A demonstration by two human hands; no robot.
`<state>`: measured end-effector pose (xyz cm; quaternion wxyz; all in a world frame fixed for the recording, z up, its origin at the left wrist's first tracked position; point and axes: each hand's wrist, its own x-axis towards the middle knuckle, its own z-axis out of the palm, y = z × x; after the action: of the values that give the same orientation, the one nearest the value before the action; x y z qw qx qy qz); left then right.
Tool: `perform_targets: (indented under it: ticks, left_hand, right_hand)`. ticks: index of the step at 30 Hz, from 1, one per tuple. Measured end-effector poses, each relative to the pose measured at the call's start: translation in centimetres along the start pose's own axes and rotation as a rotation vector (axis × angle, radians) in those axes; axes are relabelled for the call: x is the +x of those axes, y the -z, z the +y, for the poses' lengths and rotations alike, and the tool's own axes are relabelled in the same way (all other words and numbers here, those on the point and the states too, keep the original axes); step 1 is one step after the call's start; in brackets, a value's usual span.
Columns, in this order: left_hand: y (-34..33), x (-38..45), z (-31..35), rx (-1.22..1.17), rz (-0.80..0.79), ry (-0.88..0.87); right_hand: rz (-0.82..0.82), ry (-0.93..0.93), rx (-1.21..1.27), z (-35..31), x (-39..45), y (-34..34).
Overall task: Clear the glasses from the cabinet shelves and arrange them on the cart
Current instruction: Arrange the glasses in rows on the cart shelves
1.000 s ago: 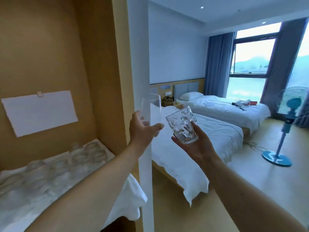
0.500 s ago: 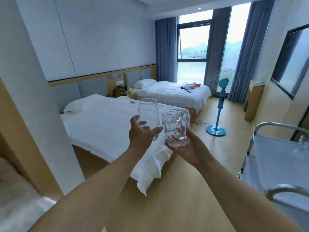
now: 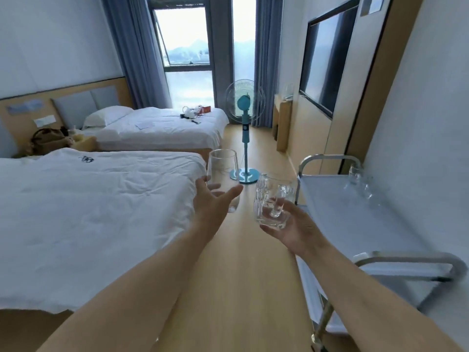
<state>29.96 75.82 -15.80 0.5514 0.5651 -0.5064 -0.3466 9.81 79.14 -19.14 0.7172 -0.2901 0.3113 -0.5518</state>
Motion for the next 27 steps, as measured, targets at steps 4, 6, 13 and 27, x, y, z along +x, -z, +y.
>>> perform_targets:
  ticks: [4, 6, 13, 27]
  left_hand:
    - [-4.7, 7.6, -2.5, -0.066, -0.153, 0.078]
    - [-6.8, 11.1, -3.5, -0.063, -0.231, 0.107]
    - [-15.8, 19.7, -6.8, -0.009, -0.459, 0.13]
    - [-34.9, 30.6, -9.8, 0.066, -0.674, 0.144]
  right_hand:
    - [0.069, 0.068, 0.055, -1.5, 5.0, 1.4]
    - [0.116, 0.083, 0.058, -2.3, 7.5, 2.1]
    - [0.205, 0.178, -0.085, -4.7, 13.7, 7.4]
    - [0.425, 0.264, 0.127, -11.6, 25.5, 22.4]
